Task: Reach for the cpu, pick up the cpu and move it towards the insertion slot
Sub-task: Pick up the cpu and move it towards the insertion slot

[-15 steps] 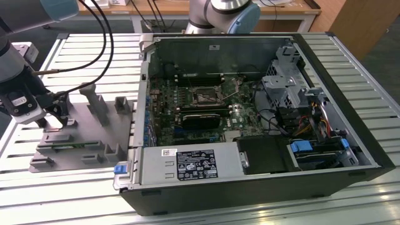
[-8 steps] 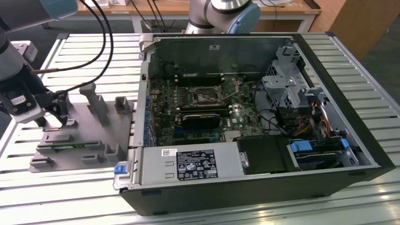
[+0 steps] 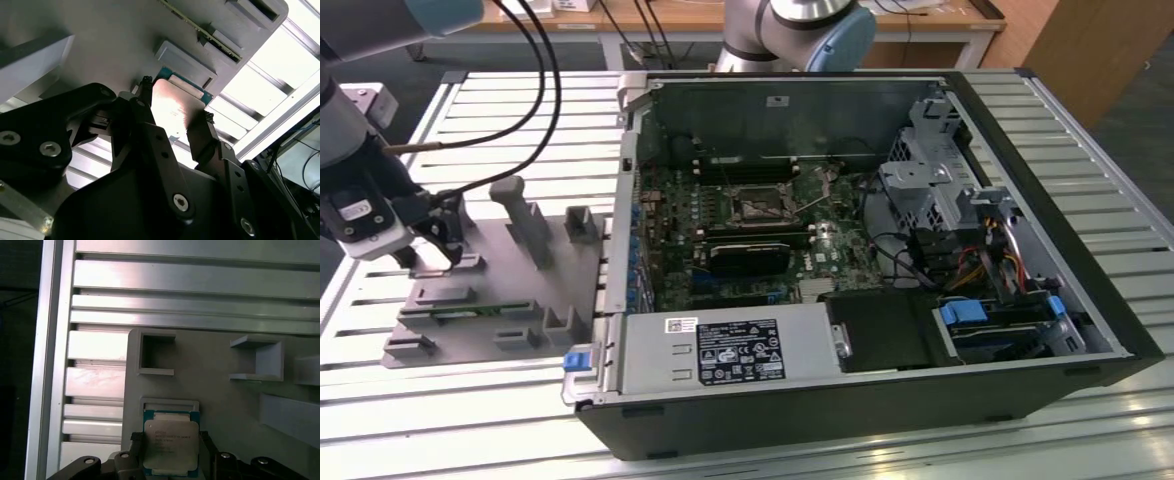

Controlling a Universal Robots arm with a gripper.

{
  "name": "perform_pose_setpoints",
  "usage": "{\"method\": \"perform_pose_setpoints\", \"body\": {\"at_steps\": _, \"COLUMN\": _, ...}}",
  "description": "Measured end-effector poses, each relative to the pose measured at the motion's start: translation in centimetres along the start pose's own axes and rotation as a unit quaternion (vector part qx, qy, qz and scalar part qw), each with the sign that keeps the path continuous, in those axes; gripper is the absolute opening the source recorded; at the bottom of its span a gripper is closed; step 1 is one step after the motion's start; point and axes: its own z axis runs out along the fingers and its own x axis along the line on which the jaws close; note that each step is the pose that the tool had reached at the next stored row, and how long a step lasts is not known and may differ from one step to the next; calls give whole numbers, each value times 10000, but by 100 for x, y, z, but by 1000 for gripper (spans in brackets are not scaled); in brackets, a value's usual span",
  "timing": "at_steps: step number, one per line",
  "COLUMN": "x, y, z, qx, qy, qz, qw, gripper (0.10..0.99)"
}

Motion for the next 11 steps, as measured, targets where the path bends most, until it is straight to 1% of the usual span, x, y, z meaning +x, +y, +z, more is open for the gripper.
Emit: {"method": "perform_pose_setpoints", "body": {"at_steps": 11, "x": 0, "y": 3, "z": -54, "qx": -6, "qy": -1, "qz": 0, "qw": 10000, "gripper": 529}}
